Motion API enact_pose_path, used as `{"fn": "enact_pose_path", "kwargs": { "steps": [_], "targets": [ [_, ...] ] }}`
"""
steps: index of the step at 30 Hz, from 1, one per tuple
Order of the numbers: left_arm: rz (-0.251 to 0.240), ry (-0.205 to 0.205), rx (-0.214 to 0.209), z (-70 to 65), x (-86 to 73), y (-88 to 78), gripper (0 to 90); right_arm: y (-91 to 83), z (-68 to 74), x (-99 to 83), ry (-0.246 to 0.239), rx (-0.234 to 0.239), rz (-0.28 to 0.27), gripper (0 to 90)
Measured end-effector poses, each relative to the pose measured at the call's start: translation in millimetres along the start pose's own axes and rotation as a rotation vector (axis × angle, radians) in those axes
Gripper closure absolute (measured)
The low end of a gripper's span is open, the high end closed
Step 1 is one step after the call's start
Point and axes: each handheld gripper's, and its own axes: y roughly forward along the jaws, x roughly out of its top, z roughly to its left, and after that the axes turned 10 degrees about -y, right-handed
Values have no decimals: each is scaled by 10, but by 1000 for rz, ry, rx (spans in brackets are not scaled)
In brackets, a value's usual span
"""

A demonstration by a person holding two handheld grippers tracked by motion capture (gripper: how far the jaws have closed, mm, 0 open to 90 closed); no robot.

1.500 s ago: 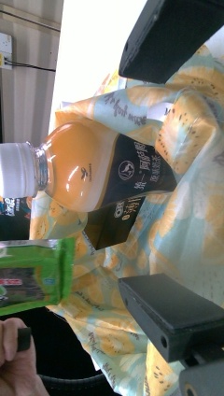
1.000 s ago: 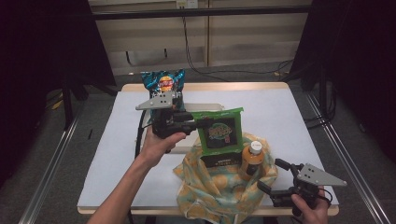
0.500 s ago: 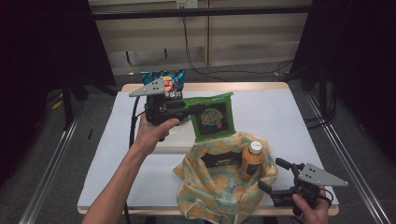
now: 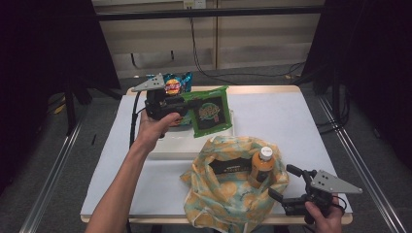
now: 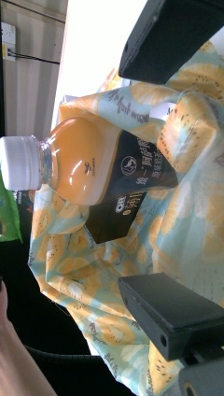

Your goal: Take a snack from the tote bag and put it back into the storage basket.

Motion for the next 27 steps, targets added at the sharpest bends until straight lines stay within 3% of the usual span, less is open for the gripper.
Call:
{"fn": "enact_pose_path", "kwargs": {
  "steps": [11, 20, 27],
  "targets": [
    [32, -33, 64, 344, -116, 204, 739, 10, 0, -1, -7, 7, 4, 9],
    [67, -72, 80, 641, -225, 379, 738, 11, -4, -3, -4, 12, 7, 8],
    [73, -87, 96, 764, -276, 485, 738, 13, -6, -5, -1, 18, 4, 8]
  ]
}}
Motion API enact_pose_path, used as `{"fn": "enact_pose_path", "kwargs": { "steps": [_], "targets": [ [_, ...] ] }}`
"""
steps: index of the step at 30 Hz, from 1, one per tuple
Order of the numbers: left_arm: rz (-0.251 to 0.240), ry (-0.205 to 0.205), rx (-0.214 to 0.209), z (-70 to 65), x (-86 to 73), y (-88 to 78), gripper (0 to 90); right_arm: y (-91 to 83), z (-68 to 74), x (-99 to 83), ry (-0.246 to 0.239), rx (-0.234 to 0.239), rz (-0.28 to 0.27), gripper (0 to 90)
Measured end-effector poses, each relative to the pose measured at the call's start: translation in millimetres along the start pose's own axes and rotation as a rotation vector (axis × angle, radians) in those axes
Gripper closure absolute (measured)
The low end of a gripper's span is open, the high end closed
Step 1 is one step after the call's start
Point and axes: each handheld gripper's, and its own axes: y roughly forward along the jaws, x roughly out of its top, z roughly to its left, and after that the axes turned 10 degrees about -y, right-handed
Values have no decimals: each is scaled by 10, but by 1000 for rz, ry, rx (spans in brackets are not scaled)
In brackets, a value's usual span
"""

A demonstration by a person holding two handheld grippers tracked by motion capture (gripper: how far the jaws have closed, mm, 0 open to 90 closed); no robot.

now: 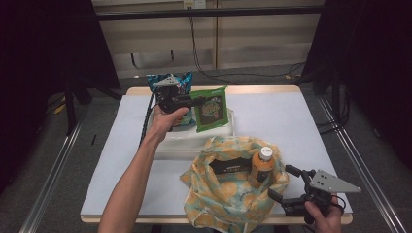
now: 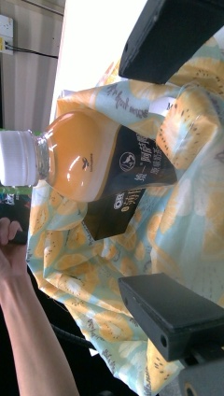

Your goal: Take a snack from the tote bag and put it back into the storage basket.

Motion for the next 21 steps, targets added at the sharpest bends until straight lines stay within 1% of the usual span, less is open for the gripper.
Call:
{"fn": "enact_pose_path", "kwargs": {
  "steps": [1, 3, 4, 6, 8, 9, 12, 16, 18, 19, 20, 21],
  "targets": [
    [-1, -6, 6, 44, -20, 31, 738, 0, 0, -1, 1, -1, 0, 8],
    [3, -12, 12, 65, -29, 43, 738, 3, 1, -1, 2, 2, 0, 8],
    [9, -9, 22, 88, -39, 54, 738, 4, 4, 0, 1, 5, 0, 7],
    [11, -10, 26, 119, -59, 86, 738, 0, 3, 1, -2, 11, 5, 7],
    [20, -5, 24, 143, -72, 114, 738, 6, 6, -1, -1, 10, 3, 7],
    [20, -12, 24, 151, -78, 128, 738, 8, 4, -1, -3, 11, 2, 7],
    [30, -8, 40, 179, -83, 161, 738, 9, 4, -1, -2, 12, 7, 7],
    [44, -7, 33, 202, -96, 235, 738, 8, 10, -1, -5, 7, 3, 7],
    [42, -11, 46, 218, -97, 266, 738, 8, 13, 0, -6, 6, 5, 7],
    [48, -11, 49, 231, -98, 279, 738, 6, 13, 1, -9, 8, 7, 7],
    [54, -15, 51, 245, -100, 295, 737, -1, 10, 3, -8, 22, 10, 7],
    [58, -14, 56, 256, -105, 309, 738, -1, 12, 3, -8, 22, 9, 7]
  ]
}}
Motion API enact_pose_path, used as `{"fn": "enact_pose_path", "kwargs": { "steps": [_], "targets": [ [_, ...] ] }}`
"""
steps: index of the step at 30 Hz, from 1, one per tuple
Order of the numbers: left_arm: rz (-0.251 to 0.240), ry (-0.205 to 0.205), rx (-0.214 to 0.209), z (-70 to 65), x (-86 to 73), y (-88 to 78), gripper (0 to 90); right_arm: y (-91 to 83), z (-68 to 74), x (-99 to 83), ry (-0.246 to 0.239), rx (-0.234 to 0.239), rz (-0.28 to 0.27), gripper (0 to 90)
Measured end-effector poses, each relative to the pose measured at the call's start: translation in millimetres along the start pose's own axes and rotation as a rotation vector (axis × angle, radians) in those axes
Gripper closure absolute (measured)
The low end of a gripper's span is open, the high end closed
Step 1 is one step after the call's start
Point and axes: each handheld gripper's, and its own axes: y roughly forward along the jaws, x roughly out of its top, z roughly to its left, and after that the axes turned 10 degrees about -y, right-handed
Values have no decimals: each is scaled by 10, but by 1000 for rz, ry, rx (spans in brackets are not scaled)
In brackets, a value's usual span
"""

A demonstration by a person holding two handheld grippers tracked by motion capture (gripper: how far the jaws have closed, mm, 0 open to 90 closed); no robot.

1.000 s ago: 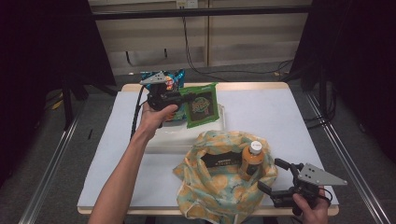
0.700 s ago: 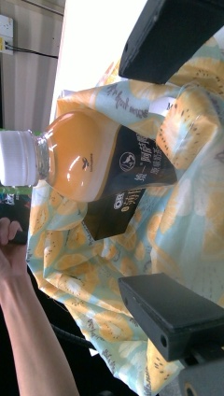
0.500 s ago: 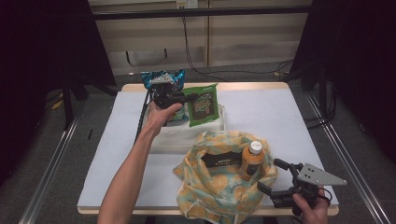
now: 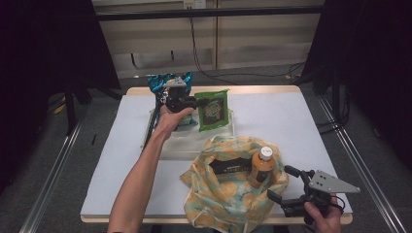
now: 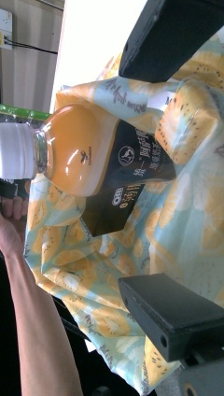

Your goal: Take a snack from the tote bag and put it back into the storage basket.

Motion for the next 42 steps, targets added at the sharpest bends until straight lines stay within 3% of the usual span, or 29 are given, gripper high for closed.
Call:
{"fn": "enact_pose_path", "kwargs": {
  "steps": [15, 17, 31, 42],
  "targets": [
    [45, -9, 51, 103, -64, 73, 736, 1, -8, -4, -4, -7, -2, 7],
    [32, -23, 45, 125, -78, 85, 735, -2, -10, -2, -1, -2, 0, 7],
    [48, -22, 75, 154, -91, 170, 728, -14, -10, 1, 0, 5, -3, 7],
    [75, -8, 104, 146, 3, 271, 708, -15, -11, -1, 2, 10, -3, 6]
  ]
}}
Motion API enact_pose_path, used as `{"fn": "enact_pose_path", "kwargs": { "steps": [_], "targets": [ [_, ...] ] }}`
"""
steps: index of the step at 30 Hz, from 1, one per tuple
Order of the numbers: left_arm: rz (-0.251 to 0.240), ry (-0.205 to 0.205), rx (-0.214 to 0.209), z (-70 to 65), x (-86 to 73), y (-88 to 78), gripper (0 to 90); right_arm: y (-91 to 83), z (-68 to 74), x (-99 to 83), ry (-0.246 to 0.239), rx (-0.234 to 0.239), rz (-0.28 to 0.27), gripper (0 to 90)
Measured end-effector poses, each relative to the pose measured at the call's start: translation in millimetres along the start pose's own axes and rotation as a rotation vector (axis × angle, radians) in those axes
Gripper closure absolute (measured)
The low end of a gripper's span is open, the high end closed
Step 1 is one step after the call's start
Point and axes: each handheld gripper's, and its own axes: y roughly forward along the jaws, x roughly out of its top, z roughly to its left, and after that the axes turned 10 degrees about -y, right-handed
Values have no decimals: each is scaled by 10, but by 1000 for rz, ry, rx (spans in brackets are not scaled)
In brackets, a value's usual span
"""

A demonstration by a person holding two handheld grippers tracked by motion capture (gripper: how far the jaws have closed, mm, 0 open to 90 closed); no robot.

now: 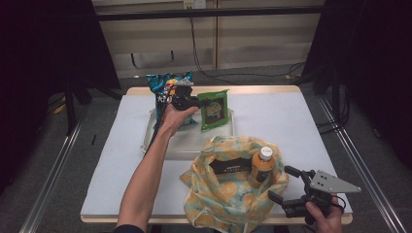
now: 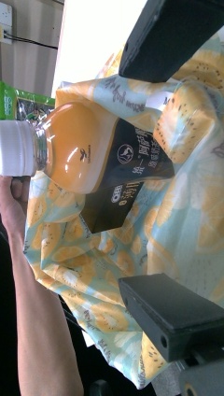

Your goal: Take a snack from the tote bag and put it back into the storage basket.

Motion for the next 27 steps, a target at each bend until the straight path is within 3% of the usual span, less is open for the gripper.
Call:
{"fn": "enact_pose_path", "kwargs": {
  "steps": [8, 13, 21, 27],
  "targets": [
    [-7, -11, 12, 34, 19, -22, 660, -4, 0, -2, 1, 3, -2, 4],
    [-25, -10, -3, 27, 53, -40, 617, 4, -3, -5, -3, 6, 0, 5],
    [-93, -4, 29, -23, 155, -134, 514, 6, 3, -4, -1, 10, -3, 4],
    [-99, 6, 15, -53, 162, -169, 542, 11, 4, -6, -5, 21, -2, 4]
  ]
}}
